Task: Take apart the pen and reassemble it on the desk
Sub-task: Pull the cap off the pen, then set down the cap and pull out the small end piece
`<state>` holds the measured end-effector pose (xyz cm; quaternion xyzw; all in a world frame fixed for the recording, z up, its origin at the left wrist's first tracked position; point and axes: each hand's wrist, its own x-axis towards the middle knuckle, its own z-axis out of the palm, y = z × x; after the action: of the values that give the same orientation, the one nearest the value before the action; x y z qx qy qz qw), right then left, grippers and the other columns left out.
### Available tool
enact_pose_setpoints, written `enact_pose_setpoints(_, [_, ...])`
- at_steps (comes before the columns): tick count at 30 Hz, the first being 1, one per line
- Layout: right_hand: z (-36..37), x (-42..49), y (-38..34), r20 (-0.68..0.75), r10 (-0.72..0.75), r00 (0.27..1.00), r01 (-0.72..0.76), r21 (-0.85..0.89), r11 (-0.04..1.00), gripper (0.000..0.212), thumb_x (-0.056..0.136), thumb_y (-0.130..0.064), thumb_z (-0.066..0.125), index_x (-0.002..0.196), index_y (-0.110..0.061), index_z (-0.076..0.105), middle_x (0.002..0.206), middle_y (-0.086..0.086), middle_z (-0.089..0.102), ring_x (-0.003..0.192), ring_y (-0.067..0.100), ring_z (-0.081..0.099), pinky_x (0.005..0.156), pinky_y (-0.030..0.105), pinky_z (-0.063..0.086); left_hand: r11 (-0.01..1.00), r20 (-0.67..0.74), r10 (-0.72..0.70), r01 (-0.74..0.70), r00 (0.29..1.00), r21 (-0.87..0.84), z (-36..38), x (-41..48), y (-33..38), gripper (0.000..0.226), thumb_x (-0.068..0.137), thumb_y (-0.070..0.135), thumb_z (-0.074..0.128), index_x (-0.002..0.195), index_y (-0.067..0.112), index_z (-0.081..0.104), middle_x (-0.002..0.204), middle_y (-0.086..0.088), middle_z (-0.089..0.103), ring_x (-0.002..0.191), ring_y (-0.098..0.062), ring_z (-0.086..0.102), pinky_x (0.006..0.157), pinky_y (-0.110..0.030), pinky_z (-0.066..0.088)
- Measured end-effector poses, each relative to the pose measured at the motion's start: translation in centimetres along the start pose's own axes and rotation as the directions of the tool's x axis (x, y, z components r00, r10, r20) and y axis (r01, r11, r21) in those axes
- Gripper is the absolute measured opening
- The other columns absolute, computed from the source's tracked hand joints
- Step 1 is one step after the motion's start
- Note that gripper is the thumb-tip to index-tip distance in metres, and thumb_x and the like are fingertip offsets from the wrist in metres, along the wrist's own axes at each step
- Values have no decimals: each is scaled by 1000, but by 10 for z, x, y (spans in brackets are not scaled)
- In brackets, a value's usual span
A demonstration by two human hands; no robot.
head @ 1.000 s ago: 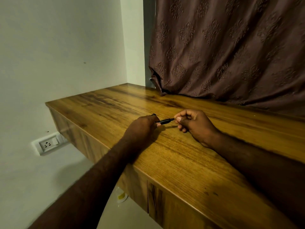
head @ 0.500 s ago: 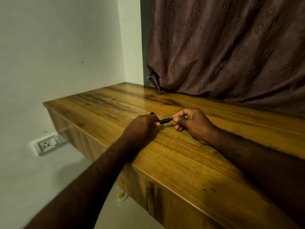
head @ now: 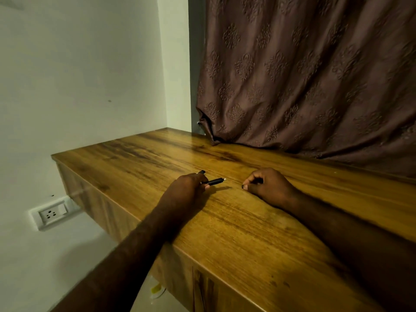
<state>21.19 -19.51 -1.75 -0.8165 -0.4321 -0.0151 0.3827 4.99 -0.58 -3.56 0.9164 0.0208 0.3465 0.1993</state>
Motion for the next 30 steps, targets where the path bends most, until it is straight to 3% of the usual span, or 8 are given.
enact_pose_setpoints(6, [-1,2,2,21,22,1000,-22,26,999,12,79,-13,76,89,-7,75,80,-3,68,66,-2,55,56,7,38,1000,-20,-24,25,1000,19,3,0,-2,47,82,57,37,88,20,66,76,1,66,62,-15,59,55,-31,47])
enact_pose_setpoints(10, [-1,3,3,34,27,999,-28,36,999,16,79,-12,76,93,-6,74,83,0,69,69,-1,54,57,6,39,997,-10,-49,49,999,63,6,1,-5,26,87,45,50,89,23,65,78,2,66,63,-14,59,56,-32,49])
enact_pose_setpoints(13, [-1,3,3,29,21,999,-21,28,999,17,79,-13,76,95,-8,74,79,-7,65,68,-4,53,55,-1,35,997,-24,-29,30,999,69,6,2,-5,37,85,51,44,90,21,66,80,0,67,64,-14,59,56,-32,49])
enact_pose_setpoints(19, [-1,5,6,36,21,999,-22,25,999,20,79,-14,77,98,-9,74,76,-13,63,65,-6,51,54,0,34,998,-35,4,-2,999,61,7,0,-7,32,89,50,49,87,23,65,73,3,64,57,-11,57,50,-30,47])
enact_pose_setpoints(25, [1,5,11,44,39,998,-41,52,998,16,79,-20,77,93,-14,73,76,-14,64,67,-4,54,60,13,38,997,-33,-3,6,999,71,7,1,-8,28,91,48,53,85,24,64,69,5,62,54,-7,56,47,-30,45])
enact_pose_setpoints(27, [2,4,11,-38,47,998,-40,164,986,8,83,-26,72,81,-18,71,68,-18,66,62,-7,56,58,10,40,998,-34,3,-1,999,64,7,0,-7,26,91,46,55,85,23,64,70,5,63,54,-9,56,48,-31,46])
enact_pose_setpoints(28, [2,5,11,-126,59,990,-28,232,972,15,87,-26,68,75,-17,69,62,-20,64,58,-8,55,57,9,40,998,-36,3,-1,999,64,7,0,-7,25,91,45,56,86,22,65,71,5,63,55,-9,57,49,-31,47])
enact_pose_setpoints(30, [2,8,12,-312,129,941,-12,352,936,29,91,-27,62,66,-13,64,59,-9,60,53,2,51,59,21,42,998,-34,1,2,999,69,7,1,-7,22,90,43,57,87,23,65,72,5,64,56,-10,57,50,-31,47])
